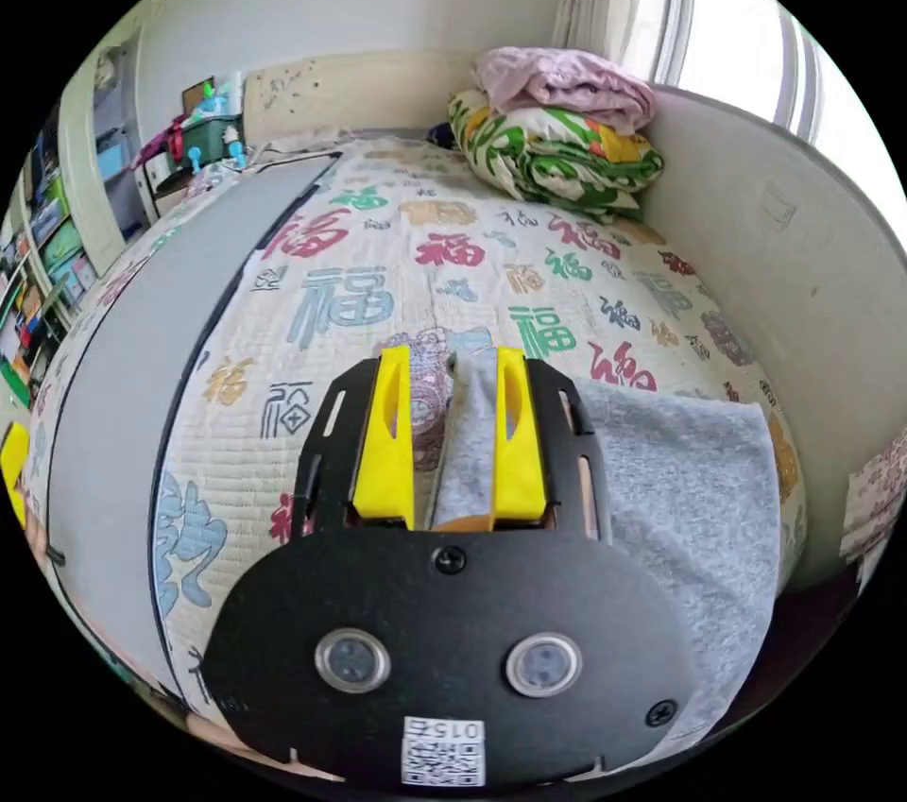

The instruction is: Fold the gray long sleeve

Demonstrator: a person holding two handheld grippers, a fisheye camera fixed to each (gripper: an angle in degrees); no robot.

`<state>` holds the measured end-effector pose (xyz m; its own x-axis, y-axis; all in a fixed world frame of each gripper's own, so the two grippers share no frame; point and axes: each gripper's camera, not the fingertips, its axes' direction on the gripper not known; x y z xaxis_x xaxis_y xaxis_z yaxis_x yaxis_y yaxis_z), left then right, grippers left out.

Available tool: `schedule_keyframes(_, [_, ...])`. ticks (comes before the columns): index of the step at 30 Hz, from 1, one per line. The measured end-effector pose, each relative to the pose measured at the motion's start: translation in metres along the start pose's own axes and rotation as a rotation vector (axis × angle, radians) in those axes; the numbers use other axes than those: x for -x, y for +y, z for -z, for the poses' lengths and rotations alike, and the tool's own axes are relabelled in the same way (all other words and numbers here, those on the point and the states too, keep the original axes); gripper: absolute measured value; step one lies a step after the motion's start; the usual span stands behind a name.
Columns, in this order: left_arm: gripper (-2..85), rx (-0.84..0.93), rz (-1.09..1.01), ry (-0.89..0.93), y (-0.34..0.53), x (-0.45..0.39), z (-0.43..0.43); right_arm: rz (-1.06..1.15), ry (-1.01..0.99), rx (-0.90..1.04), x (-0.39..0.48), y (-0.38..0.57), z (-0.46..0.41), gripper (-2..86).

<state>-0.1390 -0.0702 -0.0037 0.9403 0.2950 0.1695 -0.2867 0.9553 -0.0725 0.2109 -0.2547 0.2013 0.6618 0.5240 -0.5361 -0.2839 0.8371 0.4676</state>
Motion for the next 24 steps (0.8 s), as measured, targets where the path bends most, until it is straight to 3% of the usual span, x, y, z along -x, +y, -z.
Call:
schedule_keyframes(3, [13.2,0.049,0.007,0.097,-0.012,0.003,-0.046,0.014,0.014,0.104,0.004,-0.027,-0.002,10.4])
schedule_keyframes(5, [13.2,0.108,0.035,0.151,-0.021,0.01,-0.079,-0.032,-0.051,0.07,0.004,-0.04,0.031,8.7])
schedule_keyframes(10, [14.7,0.214,0.184,0.199,-0.049,0.034,-0.197,-0.226,-0.255,-0.05,-0.029,-0.043,0.163,4.4])
schedule_keyframes(15, [17.6,0.293,0.231,0.238,-0.071,0.025,-0.315,-0.26,-0.209,-0.085,-0.057,-0.022,0.275,3.1])
schedule_keyframes(21, [17.8,0.285,0.586,0.395,-0.052,0.034,-0.432,-0.478,-0.427,-0.156,-0.072,-0.005,0.34,2.5])
schedule_keyframes(24, [13.2,0.3,0.521,0.277,-0.042,0.005,-0.451,-0.472,-0.44,-0.157,-0.054,-0.013,0.369,2.6])
